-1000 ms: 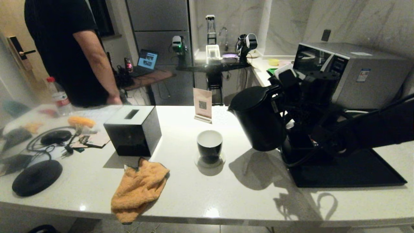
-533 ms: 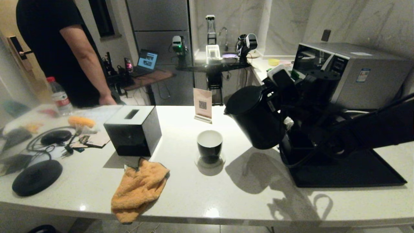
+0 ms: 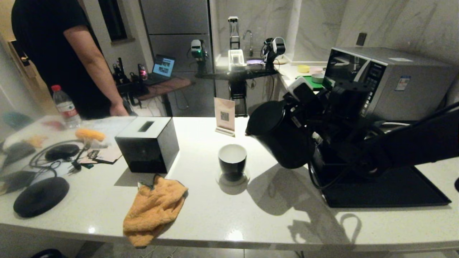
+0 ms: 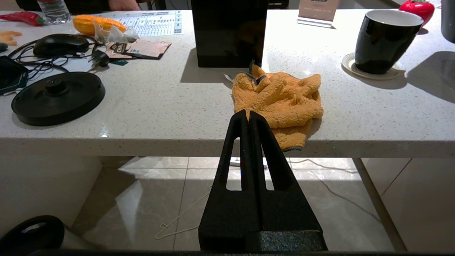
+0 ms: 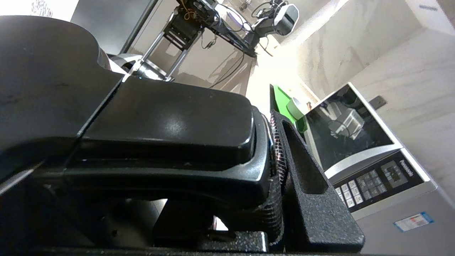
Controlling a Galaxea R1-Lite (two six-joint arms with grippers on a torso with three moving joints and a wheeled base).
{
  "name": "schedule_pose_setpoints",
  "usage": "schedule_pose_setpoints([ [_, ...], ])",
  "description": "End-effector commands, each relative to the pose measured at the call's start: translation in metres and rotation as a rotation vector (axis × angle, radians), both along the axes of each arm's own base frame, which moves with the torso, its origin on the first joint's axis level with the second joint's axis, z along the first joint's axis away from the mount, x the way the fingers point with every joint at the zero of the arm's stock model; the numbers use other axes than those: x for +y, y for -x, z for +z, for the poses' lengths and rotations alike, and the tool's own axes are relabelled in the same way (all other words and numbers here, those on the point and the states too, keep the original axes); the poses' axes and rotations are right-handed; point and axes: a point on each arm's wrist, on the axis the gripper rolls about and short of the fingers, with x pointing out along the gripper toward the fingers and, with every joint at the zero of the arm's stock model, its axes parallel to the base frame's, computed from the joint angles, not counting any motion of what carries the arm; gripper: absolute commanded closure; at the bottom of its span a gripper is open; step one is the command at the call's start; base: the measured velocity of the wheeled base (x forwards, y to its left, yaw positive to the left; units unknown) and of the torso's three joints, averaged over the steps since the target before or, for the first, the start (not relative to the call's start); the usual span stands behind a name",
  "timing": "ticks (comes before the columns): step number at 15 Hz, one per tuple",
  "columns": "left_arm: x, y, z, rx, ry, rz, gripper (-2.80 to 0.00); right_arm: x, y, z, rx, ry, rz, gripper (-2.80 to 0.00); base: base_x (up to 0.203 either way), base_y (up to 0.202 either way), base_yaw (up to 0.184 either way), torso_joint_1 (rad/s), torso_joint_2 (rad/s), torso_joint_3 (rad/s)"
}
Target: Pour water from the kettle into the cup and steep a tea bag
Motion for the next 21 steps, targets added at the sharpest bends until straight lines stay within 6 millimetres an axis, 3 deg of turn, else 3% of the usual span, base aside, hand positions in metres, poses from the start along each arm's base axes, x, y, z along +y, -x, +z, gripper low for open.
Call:
schedule_pose_setpoints([
  [1, 0.0, 0.0, 0.0, 0.0, 0.0, -0.001, 0.0, 0.005, -0.002, -0.002, -0.007, 0.008, 0.005, 0.0, 0.0, 0.0, 0.0, 0.0, 0.0, 0.0],
  [7, 0.0, 0.0, 0.0, 0.0, 0.0, 0.001, 0.0, 0.019, -0.01, -0.002, -0.045, 0.05, 0.02, 0.0, 0.0, 0.0, 0.0, 0.0, 0.0, 0.0],
  [21, 0.0, 0.0, 0.0, 0.0, 0.0, -0.001, 0.0, 0.027, -0.02, -0.011, -0.053, 0.116, 0.09, 0.0, 0.0, 0.0, 0.0, 0.0, 0.0, 0.0],
])
